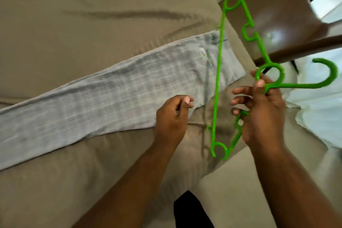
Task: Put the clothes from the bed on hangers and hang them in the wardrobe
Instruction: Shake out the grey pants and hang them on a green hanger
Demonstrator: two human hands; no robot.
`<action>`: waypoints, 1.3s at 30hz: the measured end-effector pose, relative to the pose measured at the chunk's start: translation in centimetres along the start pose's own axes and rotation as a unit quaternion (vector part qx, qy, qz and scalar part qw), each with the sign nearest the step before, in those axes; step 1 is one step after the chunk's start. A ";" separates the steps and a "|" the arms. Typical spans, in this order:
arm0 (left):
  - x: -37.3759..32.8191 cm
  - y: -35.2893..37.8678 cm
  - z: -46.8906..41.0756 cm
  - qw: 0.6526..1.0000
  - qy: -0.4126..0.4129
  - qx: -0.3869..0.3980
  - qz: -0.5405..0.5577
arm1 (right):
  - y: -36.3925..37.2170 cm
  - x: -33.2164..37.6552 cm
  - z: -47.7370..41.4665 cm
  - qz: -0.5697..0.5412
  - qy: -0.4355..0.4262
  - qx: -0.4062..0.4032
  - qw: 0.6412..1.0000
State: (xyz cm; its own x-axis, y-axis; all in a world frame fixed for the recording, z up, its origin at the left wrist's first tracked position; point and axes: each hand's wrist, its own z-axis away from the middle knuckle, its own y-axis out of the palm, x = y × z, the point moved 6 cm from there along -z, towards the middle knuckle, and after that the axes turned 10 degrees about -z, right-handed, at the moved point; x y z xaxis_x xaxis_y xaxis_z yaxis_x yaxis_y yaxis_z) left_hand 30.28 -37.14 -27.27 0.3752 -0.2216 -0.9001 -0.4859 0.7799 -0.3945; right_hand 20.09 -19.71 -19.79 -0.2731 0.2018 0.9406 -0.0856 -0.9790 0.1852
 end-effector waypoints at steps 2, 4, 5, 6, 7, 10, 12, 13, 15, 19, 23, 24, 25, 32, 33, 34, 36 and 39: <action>-1.9 2.8 -0.5 0.995 0.079 0.002 -0.067 | -3.2 1.0 -2.5 0.026 -0.007 -0.045 0.999; -3.5 5.7 -1.5 0.978 0.151 0.006 -0.141 | -5.4 1.4 -4.7 0.054 0.002 -0.071 0.996; -4.2 7.2 -2.1 0.968 0.182 0.007 -0.175 | -6.0 1.4 -5.7 0.064 0.007 -0.076 0.995; -4.8 8.7 -2.8 0.957 0.204 0.009 -0.206 | -6.6 1.4 -6.7 0.074 0.009 -0.076 0.994; -5.2 10.0 -3.5 0.946 0.216 0.010 -0.241 | -6.8 1.4 -7.5 0.083 0.010 -0.072 0.994; -5.5 13.5 -6.0 0.899 0.194 0.027 -0.392 | -6.9 1.0 -9.5 0.096 0.023 -0.055 0.994; -5.3 15.0 -7.5 0.862 0.186 0.032 -0.470 | -6.6 0.5 -10.2 0.093 0.040 -0.032 0.994; -5.3 15.2 -8.1 0.856 0.191 0.028 -0.480 | -6.4 0.2 -10.3 0.091 0.046 -0.019 0.995; -5.4 15.0 -9.1 0.866 0.207 0.010 -0.455 | -6.0 -0.1 -10.6 0.090 0.053 0.000 0.995; -5.8 13.0 -9.4 0.947 0.200 -0.057 -0.245 | -5.4 -0.1 -10.7 0.059 0.063 0.002 0.996; -5.2 9.6 -9.1 0.975 0.091 -0.169 -0.114 | -3.8 1.2 -10.5 0.046 0.026 0.013 0.999; -4.8 8.9 -9.2 0.976 0.062 -0.187 -0.096 | -3.5 1.7 -10.6 0.051 0.007 0.008 0.999; -4.4 8.3 -9.2 0.976 0.035 -0.199 -0.078 | -3.5 2.3 -10.7 0.058 -0.012 -0.005 0.998; -6.7 8.4 -7.5 0.979 0.143 -0.138 -0.051 | -2.0 0.4 -12.9 0.114 0.028 0.004 0.993; -7.2 8.7 -7.1 0.976 0.172 -0.118 -0.064 | -1.3 -0.2 -12.7 0.115 0.042 0.017 0.992; -7.5 9.1 -6.8 0.973 0.194 -0.098 -0.080 | -0.4 -0.7 -12.4 0.114 0.054 0.031 0.991; -7.6 9.7 -6.5 0.965 0.219 -0.071 -0.127 | 1.0 -1.4 -11.9 0.108 0.065 0.050 0.991; -6.5 10.4 -7.3 0.950 0.208 -0.038 -0.231 | 1.4 -1.7 -11.9 0.129 0.012 0.052 0.990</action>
State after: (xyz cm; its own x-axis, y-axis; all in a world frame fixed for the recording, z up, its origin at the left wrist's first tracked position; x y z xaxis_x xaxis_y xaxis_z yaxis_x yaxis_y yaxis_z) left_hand 17.08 -31.88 -26.88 0.2248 -0.7547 -0.6163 -0.4067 0.5021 -0.7632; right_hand 9.06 -21.09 -24.46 -0.2965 -0.0556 0.9534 0.0896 -0.9955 -0.0302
